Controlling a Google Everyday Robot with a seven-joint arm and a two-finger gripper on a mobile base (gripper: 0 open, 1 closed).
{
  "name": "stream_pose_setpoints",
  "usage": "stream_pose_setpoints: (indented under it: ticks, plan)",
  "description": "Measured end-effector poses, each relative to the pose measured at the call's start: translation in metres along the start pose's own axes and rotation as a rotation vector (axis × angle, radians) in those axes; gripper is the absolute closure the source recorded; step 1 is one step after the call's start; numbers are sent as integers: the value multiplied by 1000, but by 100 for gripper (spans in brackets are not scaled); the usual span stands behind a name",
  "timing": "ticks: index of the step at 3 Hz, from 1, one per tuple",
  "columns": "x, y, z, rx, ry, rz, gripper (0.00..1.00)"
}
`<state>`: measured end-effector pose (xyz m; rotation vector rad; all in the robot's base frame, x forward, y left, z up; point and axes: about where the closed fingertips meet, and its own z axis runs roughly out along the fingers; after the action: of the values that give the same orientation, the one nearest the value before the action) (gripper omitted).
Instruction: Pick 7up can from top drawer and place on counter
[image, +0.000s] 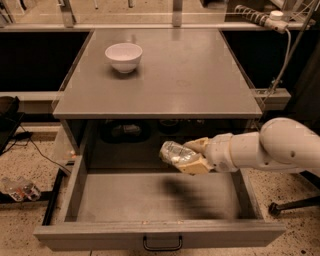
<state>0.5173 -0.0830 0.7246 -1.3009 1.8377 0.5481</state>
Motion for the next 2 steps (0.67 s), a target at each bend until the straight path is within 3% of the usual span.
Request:
stream_pose_setpoints:
  ticks: [2]
  plan:
    - [-60,-26,-90,71,11,-103,100]
